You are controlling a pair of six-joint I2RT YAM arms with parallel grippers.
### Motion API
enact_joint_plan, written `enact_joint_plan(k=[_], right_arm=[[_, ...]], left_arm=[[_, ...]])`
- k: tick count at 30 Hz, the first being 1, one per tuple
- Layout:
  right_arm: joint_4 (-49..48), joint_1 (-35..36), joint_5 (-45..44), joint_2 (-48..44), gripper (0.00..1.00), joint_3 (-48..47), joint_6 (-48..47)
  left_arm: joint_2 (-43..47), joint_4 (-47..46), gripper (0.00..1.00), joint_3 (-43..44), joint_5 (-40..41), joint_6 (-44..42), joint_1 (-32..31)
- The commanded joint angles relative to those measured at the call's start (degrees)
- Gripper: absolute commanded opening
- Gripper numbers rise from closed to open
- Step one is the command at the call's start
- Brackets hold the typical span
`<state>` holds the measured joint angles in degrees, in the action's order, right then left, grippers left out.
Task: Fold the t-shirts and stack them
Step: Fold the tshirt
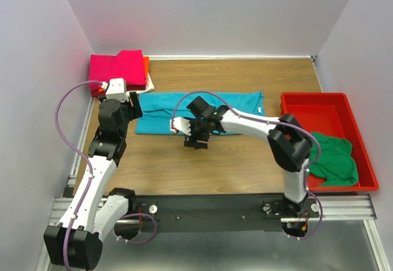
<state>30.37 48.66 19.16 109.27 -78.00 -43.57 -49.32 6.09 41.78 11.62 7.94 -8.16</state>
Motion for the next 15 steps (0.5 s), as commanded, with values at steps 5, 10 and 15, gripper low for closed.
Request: enact_joint_plan(k=[5, 10, 15], right_arm=[[-3.39, 5.21, -17.48, 12.87, 0.78, -13.84, 7.18], [-3.39, 5.48, -21.0, 15.88, 0.74, -16.66, 7.71], [-3.3, 5.48, -22.49, 17.9, 0.58, -16.66, 8.06]], left_arm=[[4.23, -0.9, 0.77, 0.59, 4.03, -0.21, -0.1], [4.14, -0.99, 0.77, 0.76, 3.76, -0.3, -0.1], [4.06, -1.17, 0.77, 0.76, 3.15, -0.3, -0.1]])
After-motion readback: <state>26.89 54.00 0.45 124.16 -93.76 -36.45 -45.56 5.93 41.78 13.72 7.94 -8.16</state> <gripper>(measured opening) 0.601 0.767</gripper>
